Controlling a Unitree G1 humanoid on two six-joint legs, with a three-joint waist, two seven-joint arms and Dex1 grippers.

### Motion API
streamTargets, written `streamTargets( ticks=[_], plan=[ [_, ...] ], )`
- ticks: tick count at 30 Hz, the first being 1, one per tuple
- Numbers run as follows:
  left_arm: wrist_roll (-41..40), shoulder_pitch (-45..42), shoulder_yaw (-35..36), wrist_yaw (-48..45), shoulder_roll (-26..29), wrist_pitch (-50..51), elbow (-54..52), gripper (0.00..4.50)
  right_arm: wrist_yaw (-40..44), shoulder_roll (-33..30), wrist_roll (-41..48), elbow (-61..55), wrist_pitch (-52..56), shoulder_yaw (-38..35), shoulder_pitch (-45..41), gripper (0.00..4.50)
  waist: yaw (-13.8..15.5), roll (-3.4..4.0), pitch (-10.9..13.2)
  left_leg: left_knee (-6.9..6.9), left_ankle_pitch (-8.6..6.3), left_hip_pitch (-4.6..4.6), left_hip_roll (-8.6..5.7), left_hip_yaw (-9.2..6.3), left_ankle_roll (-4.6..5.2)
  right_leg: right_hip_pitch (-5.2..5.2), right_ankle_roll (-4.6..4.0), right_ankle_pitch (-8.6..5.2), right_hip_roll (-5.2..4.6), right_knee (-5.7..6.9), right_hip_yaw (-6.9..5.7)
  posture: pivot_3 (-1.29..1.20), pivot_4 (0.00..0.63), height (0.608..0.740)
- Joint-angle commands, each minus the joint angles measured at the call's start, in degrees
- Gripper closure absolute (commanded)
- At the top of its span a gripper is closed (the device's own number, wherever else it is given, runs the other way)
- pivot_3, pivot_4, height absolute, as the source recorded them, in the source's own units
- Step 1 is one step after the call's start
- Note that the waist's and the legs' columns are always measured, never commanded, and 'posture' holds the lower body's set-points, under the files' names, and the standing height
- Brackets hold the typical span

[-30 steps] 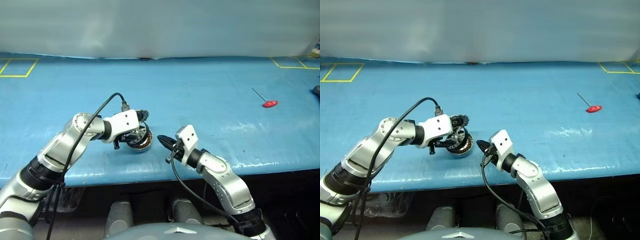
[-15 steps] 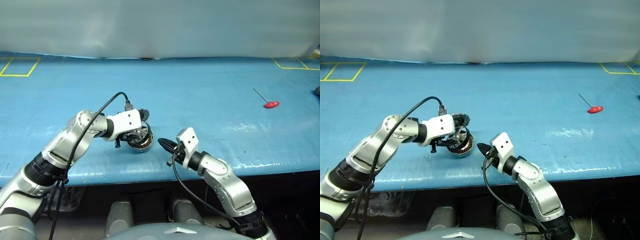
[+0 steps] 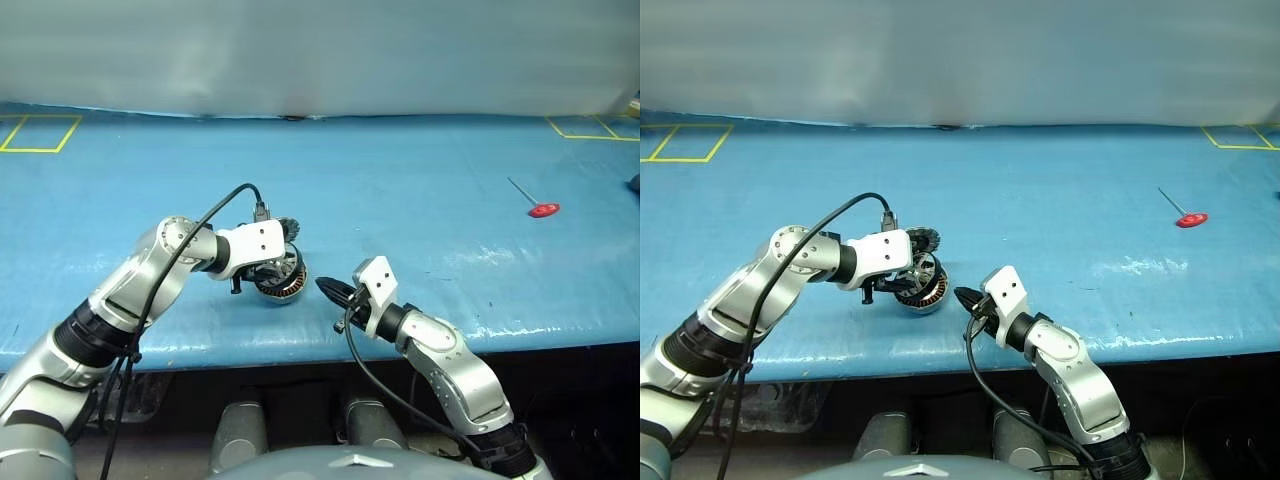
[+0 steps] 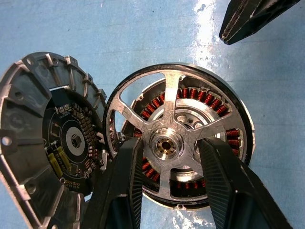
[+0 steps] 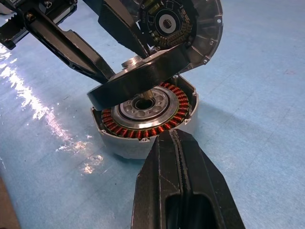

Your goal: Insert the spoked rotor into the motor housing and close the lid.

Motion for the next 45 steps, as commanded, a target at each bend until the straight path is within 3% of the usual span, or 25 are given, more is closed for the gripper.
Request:
streamTargets(
  ticks=[1,30,45],
  plan=[
    [0.64,-0.87,-0.81,-1.08,-0.34,-0.48,-0.17,3.03,0.28,0.19,0.28,-1.08,-1.54,0.16,0.40,4.50,0.02,0.00,0.00,0.00,0.00,0.00,0.00,0.00,0.00,0.00,0.00,0.00,0.00,0.00,0.00,0.00,0.150,0.740],
    [2.71,-6.67,-1.38,-5.96,-2.48,-5.04,6.32,3.03,-3.47,1.98,-0.12,-1.50,-1.35,0.26,0.05,4.50,0.05,0.01,0.01,0.01,0.00,-0.06,-0.02,-0.04,0.00,-0.02,-0.01,-0.01,0.02,0.00,0.01,0.00,0.150,0.740],
    [2.47,-7.18,0.23,-8.73,0.96,-1.94,-1.48,3.03,-3.47,2.36,-0.22,-0.39,-1.62,0.58,-0.62,4.50,-0.23,0.01,0.02,0.00,0.00,-0.08,-0.01,-0.04,0.00,-0.05,-0.02,-0.01,0.04,-0.01,0.02,0.00,0.150,0.740]
  ],
)
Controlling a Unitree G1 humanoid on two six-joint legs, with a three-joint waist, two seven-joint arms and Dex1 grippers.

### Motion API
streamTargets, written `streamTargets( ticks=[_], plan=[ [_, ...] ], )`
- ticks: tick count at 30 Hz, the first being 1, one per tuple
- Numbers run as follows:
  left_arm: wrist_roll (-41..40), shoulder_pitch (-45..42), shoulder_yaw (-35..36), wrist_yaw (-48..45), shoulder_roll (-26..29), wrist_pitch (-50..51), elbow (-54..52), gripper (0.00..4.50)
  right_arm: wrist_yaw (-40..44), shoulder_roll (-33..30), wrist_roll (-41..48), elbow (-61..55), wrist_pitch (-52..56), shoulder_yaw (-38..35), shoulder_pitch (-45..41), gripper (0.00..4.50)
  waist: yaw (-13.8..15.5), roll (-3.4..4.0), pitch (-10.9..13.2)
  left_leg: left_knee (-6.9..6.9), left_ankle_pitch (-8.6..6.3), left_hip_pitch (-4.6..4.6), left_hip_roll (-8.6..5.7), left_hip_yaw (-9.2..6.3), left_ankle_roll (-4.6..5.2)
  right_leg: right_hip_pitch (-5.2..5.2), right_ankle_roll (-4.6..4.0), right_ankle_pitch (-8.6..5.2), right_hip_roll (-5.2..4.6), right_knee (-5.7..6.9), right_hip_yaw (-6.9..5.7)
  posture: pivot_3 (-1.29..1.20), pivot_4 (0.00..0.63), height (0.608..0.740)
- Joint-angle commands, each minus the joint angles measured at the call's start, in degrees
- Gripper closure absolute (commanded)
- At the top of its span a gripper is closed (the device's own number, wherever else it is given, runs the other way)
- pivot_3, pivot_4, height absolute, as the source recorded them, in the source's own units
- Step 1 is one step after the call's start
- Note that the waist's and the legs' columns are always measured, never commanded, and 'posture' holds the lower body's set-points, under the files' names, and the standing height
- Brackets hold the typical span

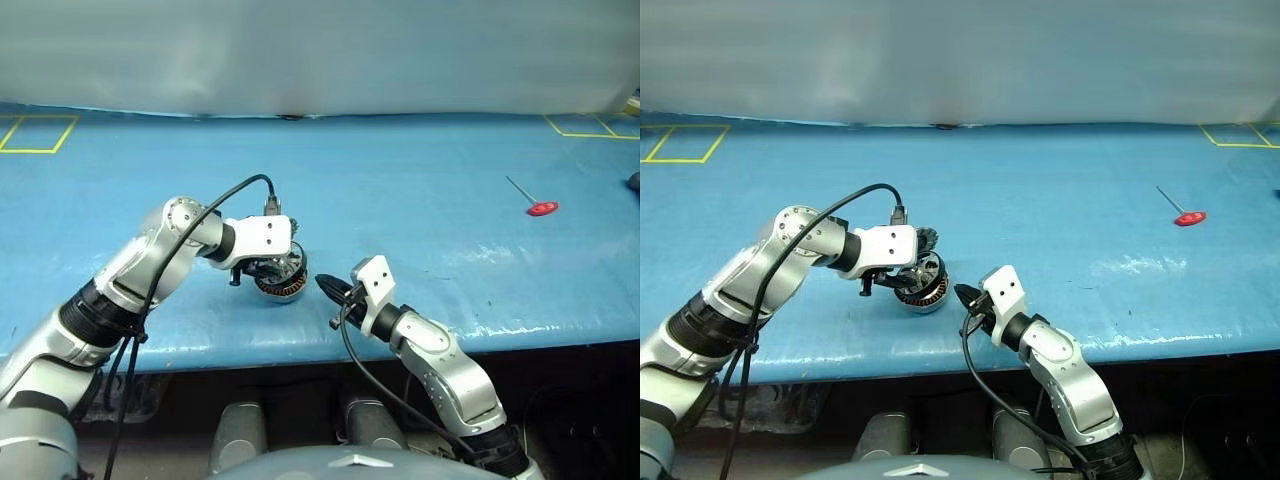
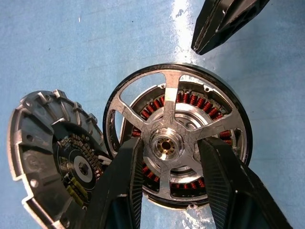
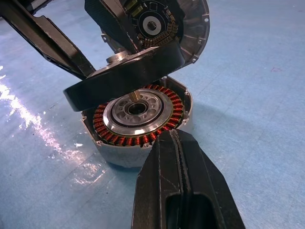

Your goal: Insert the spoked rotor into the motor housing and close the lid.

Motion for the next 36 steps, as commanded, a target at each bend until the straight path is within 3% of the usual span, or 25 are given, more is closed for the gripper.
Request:
streamTargets(
  ticks=[1,36],
  plan=[
    [-0.25,-0.72,2.47,0.29,0.71,0.98,-2.94,3.03,0.26,0.38,-0.01,-1.06,-1.07,0.02,-0.98,4.50,0.00,0.00,0.00,0.00,0.00,0.00,0.00,0.00,0.00,0.00,0.00,0.00,0.00,0.00,0.00,0.00,0.150,0.740],
    [1.09,0.98,-0.01,0.47,1.13,2.06,-0.06,3.03,-0.13,1.05,-0.30,-0.42,-1.42,0.15,-1.68,4.50,-0.22,0.00,0.00,0.00,0.00,0.00,0.00,0.00,0.00,0.00,0.00,0.00,0.01,0.00,0.00,0.00,0.150,0.740]
  ],
)
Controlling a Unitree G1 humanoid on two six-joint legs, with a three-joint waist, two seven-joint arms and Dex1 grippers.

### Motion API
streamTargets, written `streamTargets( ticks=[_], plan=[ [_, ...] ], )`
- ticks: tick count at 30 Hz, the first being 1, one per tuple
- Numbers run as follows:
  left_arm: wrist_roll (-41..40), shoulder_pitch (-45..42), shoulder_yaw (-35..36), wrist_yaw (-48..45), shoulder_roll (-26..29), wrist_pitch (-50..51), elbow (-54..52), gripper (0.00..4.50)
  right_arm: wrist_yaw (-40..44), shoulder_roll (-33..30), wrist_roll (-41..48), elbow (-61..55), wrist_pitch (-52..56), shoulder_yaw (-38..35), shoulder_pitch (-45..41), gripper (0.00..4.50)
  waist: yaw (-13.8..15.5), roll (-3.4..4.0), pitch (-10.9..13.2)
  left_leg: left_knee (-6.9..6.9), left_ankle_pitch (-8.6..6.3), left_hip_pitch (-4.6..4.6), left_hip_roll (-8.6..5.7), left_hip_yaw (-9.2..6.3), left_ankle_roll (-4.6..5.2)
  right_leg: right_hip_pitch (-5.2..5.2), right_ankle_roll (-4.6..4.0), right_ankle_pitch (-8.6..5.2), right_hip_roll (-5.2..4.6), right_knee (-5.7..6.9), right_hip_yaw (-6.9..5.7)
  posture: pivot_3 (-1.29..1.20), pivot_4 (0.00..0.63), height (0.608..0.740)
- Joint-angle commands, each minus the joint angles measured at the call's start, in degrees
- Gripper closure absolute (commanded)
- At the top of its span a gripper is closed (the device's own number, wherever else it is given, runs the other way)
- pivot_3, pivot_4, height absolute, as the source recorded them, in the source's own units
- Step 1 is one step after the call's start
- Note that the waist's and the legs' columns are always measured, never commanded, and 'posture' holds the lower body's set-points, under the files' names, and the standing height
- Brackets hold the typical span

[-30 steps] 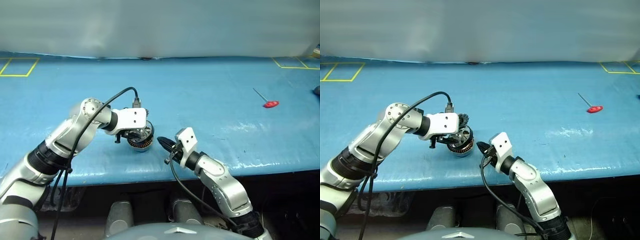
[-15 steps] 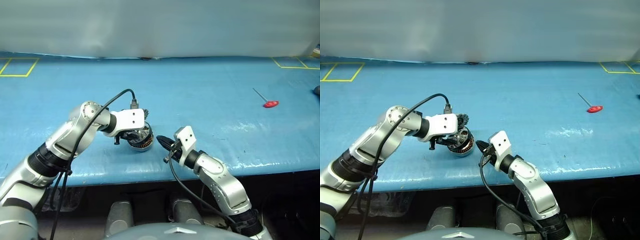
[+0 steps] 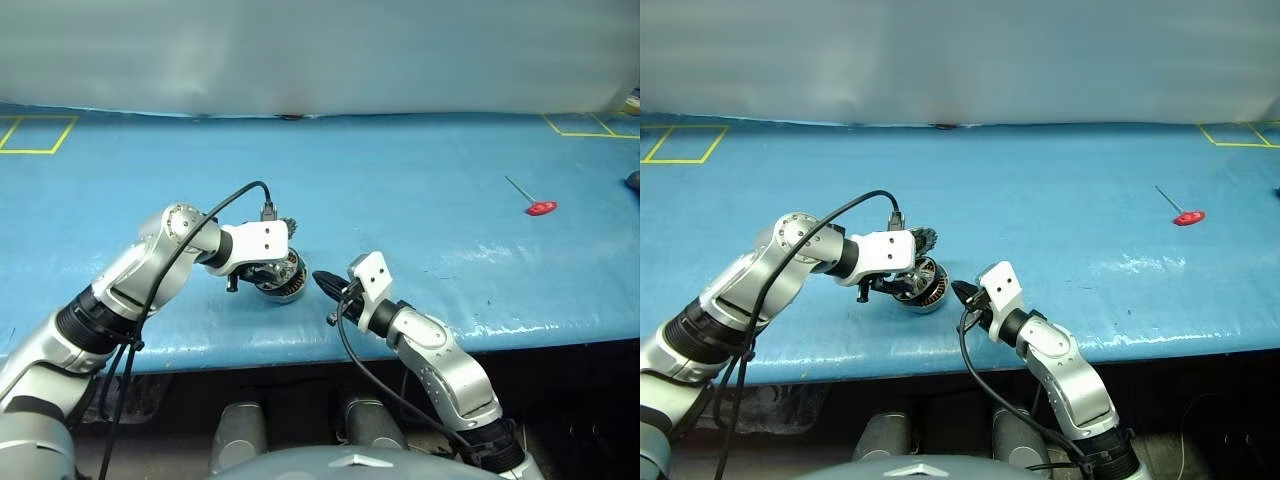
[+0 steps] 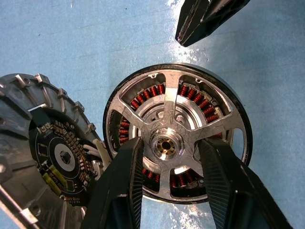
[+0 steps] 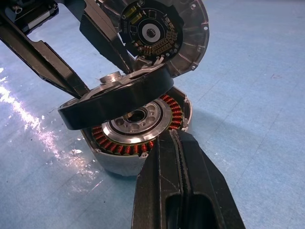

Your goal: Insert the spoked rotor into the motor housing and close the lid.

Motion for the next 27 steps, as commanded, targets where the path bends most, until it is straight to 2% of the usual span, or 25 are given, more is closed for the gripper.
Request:
streamTargets(
  ticks=[1,12,27],
  plan=[
    [0.67,-0.58,0.37,-0.14,0.59,-0.65,0.06,3.03,-0.02,0.39,-0.04,-1.30,-1.32,-0.13,-0.13,4.50,-0.01,0.00,0.00,0.00,0.00,0.00,0.00,0.00,0.00,0.00,0.00,0.00,0.00,0.00,0.00,0.00,0.150,0.740],
    [1.80,-1.15,-0.14,1.83,-2.02,-0.11,2.78,3.03,0.21,0.19,-0.25,-1.28,-1.38,-0.27,0.04,4.50,0.02,0.00,0.00,0.00,0.00,0.01,0.00,0.00,0.00,0.01,0.00,0.00,0.00,0.00,0.00,0.00,0.150,0.740],
    [1.78,-1.42,-0.79,-2.16,-0.33,-0.88,1.46,3.03,-0.06,0.49,-0.46,-1.09,-1.65,-0.38,-0.01,4.50,-0.18,0.00,0.00,0.00,0.00,0.01,0.00,-0.01,0.00,0.01,0.00,0.00,0.01,0.00,0.01,0.00,0.150,0.740]
  ],
)
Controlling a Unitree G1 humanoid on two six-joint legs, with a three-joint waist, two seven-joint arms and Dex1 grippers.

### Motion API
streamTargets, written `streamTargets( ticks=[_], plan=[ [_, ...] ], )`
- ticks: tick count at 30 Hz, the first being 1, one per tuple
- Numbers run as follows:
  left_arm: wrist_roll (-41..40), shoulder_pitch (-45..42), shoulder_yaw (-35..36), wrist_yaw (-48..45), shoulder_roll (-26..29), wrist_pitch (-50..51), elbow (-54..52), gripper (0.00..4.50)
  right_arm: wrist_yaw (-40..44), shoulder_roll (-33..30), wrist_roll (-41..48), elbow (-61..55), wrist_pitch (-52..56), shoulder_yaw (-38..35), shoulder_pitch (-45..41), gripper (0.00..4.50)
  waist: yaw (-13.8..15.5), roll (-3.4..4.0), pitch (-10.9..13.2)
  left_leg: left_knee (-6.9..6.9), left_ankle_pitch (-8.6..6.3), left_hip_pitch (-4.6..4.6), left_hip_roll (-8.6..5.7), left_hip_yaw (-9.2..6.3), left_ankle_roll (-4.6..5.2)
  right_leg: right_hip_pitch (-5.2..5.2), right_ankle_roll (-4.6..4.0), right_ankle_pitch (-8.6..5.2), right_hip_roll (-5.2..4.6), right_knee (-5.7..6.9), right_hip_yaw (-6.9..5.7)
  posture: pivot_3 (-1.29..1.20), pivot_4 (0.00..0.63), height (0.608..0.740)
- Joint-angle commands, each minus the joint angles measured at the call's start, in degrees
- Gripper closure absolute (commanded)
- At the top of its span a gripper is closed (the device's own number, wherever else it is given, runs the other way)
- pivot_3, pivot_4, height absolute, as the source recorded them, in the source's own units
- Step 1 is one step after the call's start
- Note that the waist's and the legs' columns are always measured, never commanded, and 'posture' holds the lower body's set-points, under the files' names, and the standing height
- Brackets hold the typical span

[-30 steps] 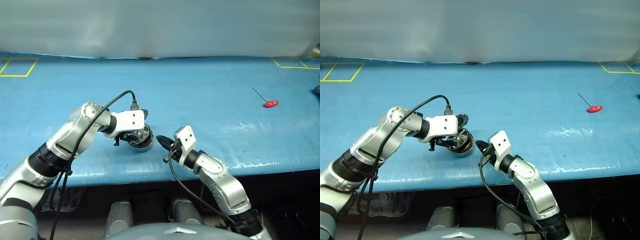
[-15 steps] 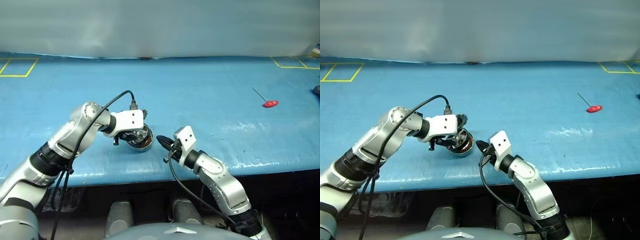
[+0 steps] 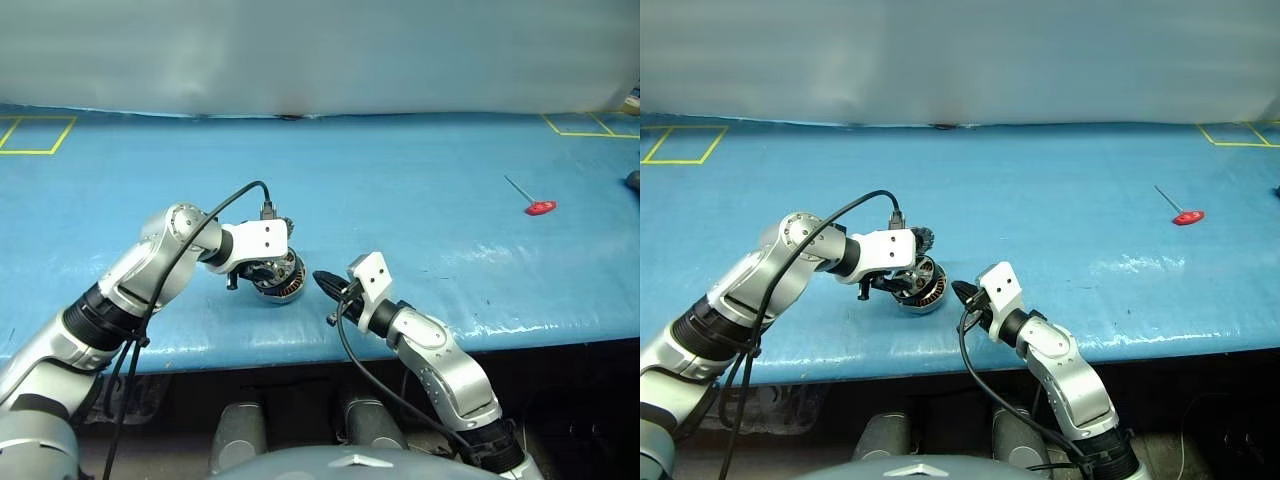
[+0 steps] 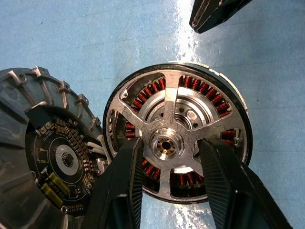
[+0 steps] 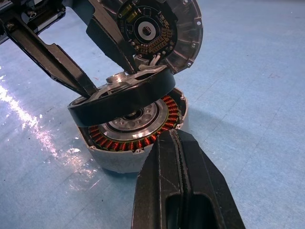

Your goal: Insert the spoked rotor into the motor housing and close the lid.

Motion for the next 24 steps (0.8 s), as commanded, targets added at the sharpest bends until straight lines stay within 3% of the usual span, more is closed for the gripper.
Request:
streamTargets(
  ticks=[1,10,11,12,20,24],
  plan=[
    [0.10,-0.92,-0.26,-1.47,0.74,-0.71,-1.12,3.03,-0.14,0.47,0.15,-1.20,-1.38,-0.39,-0.11,4.50,-0.02,0.00,0.00,0.00,0.00,0.00,0.00,0.00,0.00,0.00,0.00,0.00,0.00,0.00,0.00,0.00,0.150,0.740],
    [0.52,-1.31,-0.27,-2.41,0.32,-1.72,-0.71,3.03,-0.22,0.70,-0.03,-1.26,-1.32,-0.44,0.10,4.50,-0.02,0.00,0.00,0.00,0.00,0.00,0.00,0.00,0.00,0.00,0.00,0.00,0.00,0.00,0.00,0.00,0.150,0.740],
    [0.54,-1.35,-0.26,-2.51,0.28,-1.76,-0.73,2.68,-0.22,0.72,-0.05,-1.27,-1.32,-0.45,0.11,4.50,-0.02,0.00,0.00,0.00,0.00,0.00,0.00,0.00,0.00,0.00,0.00,0.00,0.00,0.00,0.00,0.00,0.150,0.740],
    [0.56,-1.40,-0.27,-2.56,0.21,-1.83,-0.73,2.68,-0.24,0.74,-0.08,-1.29,-1.31,-0.46,0.12,4.50,-0.01,0.00,0.00,0.00,0.00,0.00,0.00,0.00,0.00,0.00,0.00,0.00,0.00,0.00,0.00,0.00,0.150,0.740],
    [0.49,-1.52,-0.32,-2.43,-0.43,-2.07,-0.45,0.05,-0.29,0.49,-0.04,-1.60,-1.14,-0.92,0.29,4.50,0.02,0.00,0.00,0.00,0.00,0.00,0.00,0.00,0.00,0.00,0.00,0.00,0.00,0.00,0.01,0.00,0.150,0.740],
    [0.42,-1.47,-0.15,-2.27,-0.50,-2.18,-0.52,0.02,-0.33,0.41,-0.05,-1.76,-0.99,-0.93,0.41,4.50,0.03,0.00,0.00,0.00,0.00,-0.01,0.00,0.00,0.00,-0.01,0.00,0.00,0.00,0.00,0.01,0.00,0.150,0.740]
  ],
)
